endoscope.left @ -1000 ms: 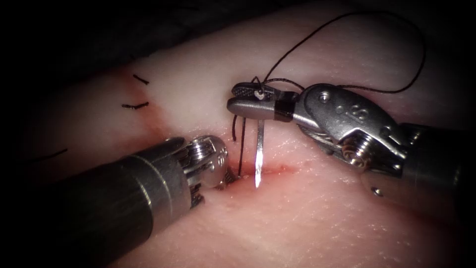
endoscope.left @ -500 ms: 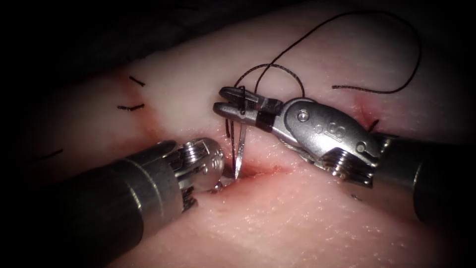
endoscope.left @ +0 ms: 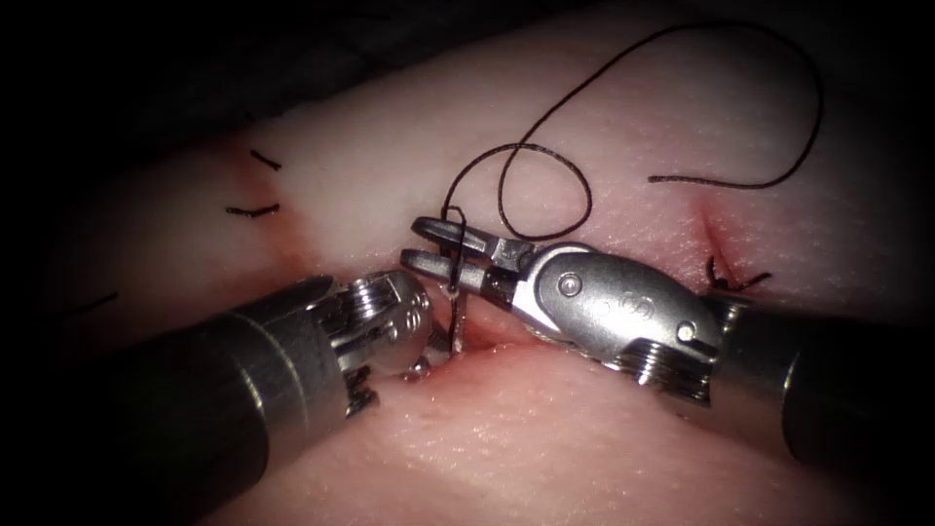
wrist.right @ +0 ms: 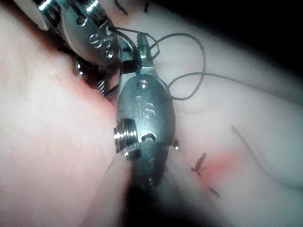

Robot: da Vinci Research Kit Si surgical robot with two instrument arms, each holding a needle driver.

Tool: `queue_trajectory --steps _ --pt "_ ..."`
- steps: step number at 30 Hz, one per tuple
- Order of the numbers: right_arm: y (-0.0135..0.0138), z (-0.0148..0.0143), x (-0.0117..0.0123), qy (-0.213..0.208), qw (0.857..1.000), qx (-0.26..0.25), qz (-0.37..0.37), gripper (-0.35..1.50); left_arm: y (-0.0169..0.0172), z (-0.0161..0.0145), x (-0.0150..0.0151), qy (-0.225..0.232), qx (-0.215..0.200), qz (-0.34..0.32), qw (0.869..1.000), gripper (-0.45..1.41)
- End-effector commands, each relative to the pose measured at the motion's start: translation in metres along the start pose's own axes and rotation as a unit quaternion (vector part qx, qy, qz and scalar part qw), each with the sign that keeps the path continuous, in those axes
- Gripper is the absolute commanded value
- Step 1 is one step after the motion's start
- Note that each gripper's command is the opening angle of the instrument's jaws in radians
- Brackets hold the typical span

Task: Wound Closure
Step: Push needle through flesh below incision with right end-effector

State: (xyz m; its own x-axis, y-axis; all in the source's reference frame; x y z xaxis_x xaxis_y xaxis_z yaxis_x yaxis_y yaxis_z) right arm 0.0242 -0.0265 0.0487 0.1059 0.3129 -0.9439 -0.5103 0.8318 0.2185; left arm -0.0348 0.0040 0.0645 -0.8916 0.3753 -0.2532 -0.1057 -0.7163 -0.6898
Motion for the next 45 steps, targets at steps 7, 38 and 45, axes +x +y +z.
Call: queue_trajectory --steps 7,38,45 --pt "-0.0004 0.0008 -0.0005 -0.011 1.000 -0.011 0.014 -0.35 -0.0005 -0.0003 0.0009 0.014 0.004 -0.009 1.000 0.44" --pt "0.0033 0.0003 -0.0026 -0.130 0.967 -0.005 0.218 -0.35 0.0123 -0.0057 0.0014 0.172 0.101 -0.037 0.979 0.19" --pt "0.0032 0.0010 -0.0037 -0.163 0.948 0.001 0.272 -0.35 0.0105 -0.0047 0.0031 0.193 0.101 -0.038 0.975 0.16"
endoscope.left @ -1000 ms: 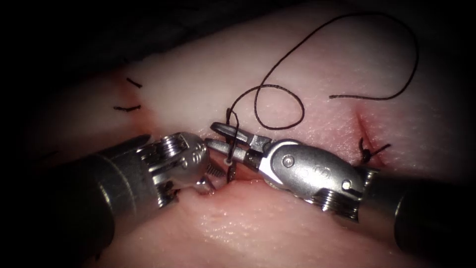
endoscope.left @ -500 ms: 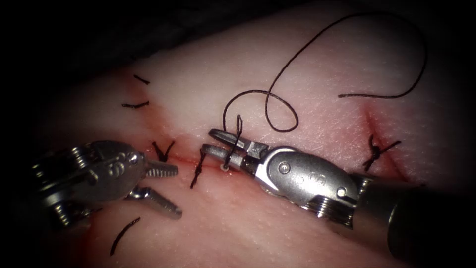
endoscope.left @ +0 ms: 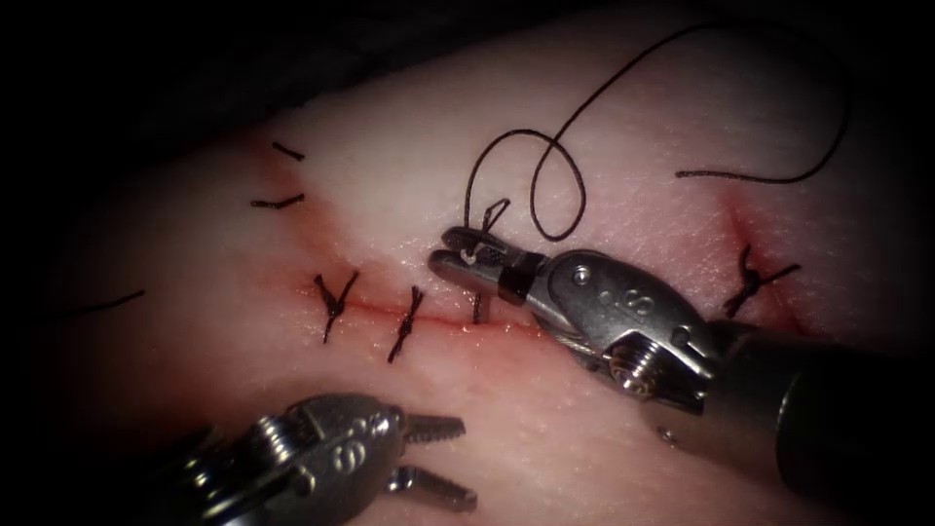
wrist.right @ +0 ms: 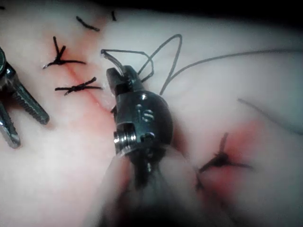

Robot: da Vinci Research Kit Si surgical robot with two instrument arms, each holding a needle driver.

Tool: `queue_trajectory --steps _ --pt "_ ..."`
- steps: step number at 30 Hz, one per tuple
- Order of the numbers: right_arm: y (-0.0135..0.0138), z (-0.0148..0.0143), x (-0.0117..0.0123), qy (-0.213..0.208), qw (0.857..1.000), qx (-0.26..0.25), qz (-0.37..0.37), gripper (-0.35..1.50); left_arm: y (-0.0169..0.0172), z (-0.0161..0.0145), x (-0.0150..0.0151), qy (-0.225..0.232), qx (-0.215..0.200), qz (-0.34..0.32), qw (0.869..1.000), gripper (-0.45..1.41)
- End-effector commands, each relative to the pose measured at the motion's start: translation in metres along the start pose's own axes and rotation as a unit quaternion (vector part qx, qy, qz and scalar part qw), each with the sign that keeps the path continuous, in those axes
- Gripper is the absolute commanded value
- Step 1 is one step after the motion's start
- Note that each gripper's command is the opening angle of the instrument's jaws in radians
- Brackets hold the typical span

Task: Wound Closure
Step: Push needle through flesh below incision with right end-effector

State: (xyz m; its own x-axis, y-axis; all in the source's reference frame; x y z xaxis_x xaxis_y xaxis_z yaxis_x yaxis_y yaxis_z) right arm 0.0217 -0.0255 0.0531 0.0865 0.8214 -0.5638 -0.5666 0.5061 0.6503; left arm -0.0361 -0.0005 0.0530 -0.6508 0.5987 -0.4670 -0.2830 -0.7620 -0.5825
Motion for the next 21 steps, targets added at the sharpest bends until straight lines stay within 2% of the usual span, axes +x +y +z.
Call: queue_trajectory --steps 1,11,21 --pt "-0.0003 0.0014 0.0009 -0.006 1.000 0.003 0.006 -0.35 -0.0012 0.0004 0.0005 0.006 0.003 0.001 1.000 0.14" --pt "0.0006 0.0013 0.0032 0.010 0.996 0.006 0.094 -0.35 -0.0005 0.0024 -0.0029 0.008 -0.002 0.015 1.000 0.14" --pt "0.0004 0.0017 0.0041 0.011 0.989 0.004 0.150 -0.35 0.0002 0.0034 -0.0041 0.007 -0.011 0.014 1.000 0.14"
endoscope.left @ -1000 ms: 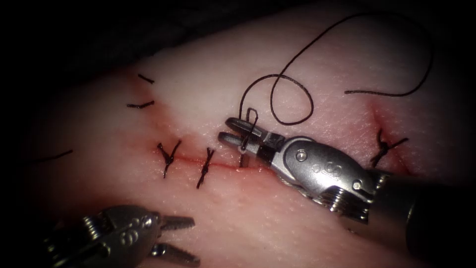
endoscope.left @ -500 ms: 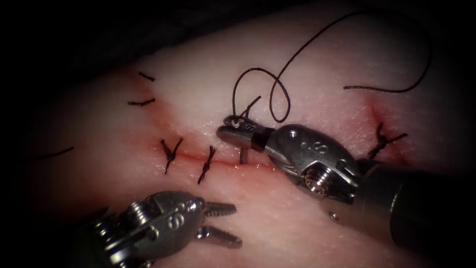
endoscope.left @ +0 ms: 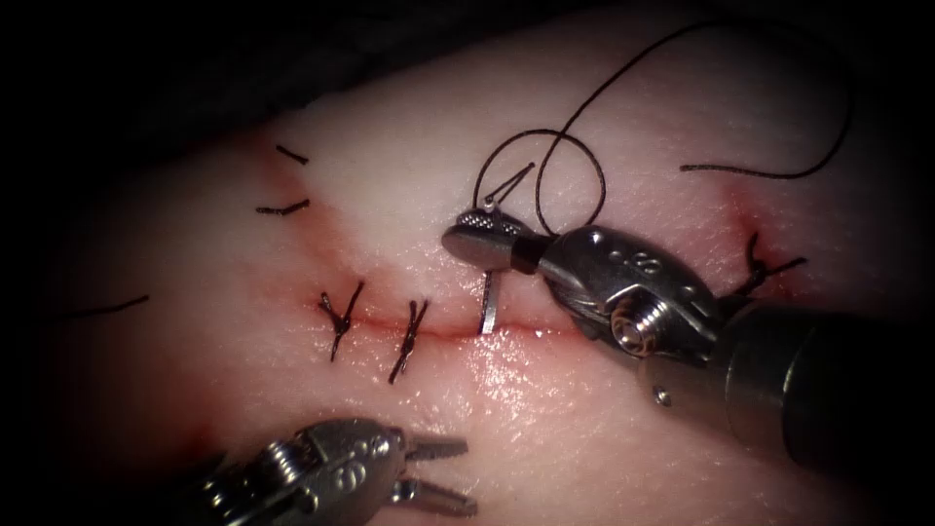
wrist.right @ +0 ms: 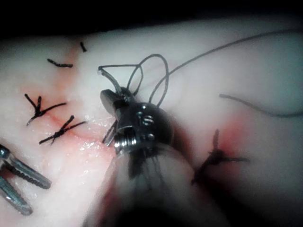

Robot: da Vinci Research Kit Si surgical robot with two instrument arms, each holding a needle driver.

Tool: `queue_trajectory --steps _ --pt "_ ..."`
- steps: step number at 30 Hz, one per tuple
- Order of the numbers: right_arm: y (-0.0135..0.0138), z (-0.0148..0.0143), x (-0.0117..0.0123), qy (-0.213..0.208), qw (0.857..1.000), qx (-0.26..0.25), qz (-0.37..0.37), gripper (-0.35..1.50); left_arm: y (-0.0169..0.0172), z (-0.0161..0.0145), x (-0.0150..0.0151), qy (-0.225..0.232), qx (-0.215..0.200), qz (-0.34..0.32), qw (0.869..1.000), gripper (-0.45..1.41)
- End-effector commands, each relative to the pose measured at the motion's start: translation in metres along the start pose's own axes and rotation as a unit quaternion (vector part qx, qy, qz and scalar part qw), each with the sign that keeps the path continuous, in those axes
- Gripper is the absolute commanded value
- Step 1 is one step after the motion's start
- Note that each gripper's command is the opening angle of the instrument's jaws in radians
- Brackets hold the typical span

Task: Wound Closure
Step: Push needle through flesh below incision with right end-effector

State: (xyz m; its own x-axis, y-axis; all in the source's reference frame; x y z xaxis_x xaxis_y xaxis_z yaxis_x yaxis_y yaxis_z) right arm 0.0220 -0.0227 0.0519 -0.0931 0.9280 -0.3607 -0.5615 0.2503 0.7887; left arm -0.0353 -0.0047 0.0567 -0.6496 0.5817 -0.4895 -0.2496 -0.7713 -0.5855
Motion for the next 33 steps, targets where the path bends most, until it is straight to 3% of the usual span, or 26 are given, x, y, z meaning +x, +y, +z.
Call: queue_trajectory --steps 1,12,17,33 --pt "-0.0004 0.0014 0.0010 0.002 1.000 0.002 0.014 -0.35 -0.0007 0.0004 0.0006 0.001 0.001 0.002 1.000 0.14" --pt "-0.0008 0.0020 0.0010 -0.001 0.993 -0.002 0.121 -0.35 -0.0006 0.0004 0.0002 0.001 0.000 0.001 1.000 0.14" --pt "-0.0011 0.0023 0.0006 -0.013 0.983 0.013 0.183 -0.35 -0.0006 0.0003 0.0000 0.001 -0.001 0.002 1.000 0.12" --pt "-0.0069 0.0018 -0.0013 -0.056 0.965 0.037 0.253 -0.35 -0.0006 0.0000 -0.0003 0.001 -0.004 0.003 1.000 0.07"
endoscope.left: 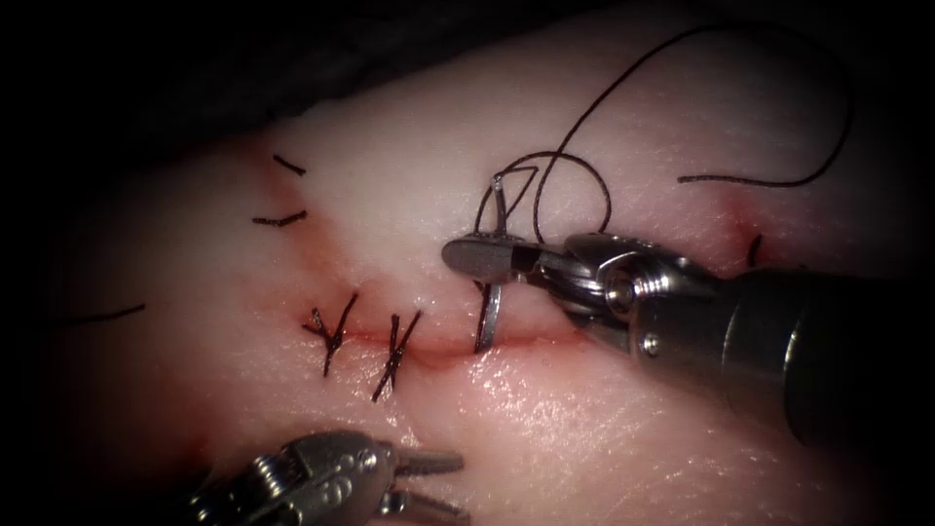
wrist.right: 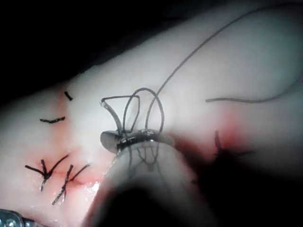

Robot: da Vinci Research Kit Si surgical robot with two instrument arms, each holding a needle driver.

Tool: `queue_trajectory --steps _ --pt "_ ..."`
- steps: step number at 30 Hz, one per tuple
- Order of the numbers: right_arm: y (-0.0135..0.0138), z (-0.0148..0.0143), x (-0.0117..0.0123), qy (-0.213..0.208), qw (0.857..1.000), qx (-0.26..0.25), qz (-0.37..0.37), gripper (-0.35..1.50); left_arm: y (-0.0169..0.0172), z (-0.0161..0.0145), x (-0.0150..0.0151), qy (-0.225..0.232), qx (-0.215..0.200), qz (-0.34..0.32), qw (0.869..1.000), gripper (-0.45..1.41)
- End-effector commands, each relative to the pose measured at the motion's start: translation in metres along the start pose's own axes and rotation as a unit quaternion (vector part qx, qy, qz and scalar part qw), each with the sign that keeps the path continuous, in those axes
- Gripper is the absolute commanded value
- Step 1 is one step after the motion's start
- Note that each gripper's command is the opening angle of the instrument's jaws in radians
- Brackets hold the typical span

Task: Wound Closure
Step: Push needle through flesh below incision with right end-effector

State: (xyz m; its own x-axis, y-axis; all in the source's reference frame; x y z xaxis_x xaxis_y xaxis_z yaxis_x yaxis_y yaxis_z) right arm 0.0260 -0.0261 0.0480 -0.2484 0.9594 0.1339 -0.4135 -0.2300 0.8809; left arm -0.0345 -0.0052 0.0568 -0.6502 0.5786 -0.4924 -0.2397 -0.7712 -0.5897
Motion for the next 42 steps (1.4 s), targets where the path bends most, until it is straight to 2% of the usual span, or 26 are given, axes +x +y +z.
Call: queue_trajectory --steps 1,10,19,27,42 --pt "-0.0015 0.0016 0.0003 -0.001 1.000 0.006 0.012 -0.35 -0.0008 0.0004 0.0006 0.001 0.001 0.002 1.000 0.05" --pt "-0.0031 0.0020 -0.0010 -0.011 0.999 0.016 0.039 -0.35 -0.0012 0.0002 0.0003 0.000 0.003 0.003 1.000 0.04" --pt "-0.0044 0.0020 -0.0028 -0.037 0.997 0.017 0.068 -0.35 -0.0015 0.0003 0.0002 0.000 0.003 0.001 1.000 0.04" --pt "-0.0064 0.0020 -0.0053 -0.054 0.994 0.032 0.087 -0.35 -0.0019 0.0003 0.0002 -0.003 0.003 0.001 1.000 0.04" --pt "-0.0071 0.0024 -0.0092 -0.075 0.991 0.046 0.101 -0.35 -0.0025 0.0001 0.0003 -0.007 0.002 0.001 1.000 0.00"
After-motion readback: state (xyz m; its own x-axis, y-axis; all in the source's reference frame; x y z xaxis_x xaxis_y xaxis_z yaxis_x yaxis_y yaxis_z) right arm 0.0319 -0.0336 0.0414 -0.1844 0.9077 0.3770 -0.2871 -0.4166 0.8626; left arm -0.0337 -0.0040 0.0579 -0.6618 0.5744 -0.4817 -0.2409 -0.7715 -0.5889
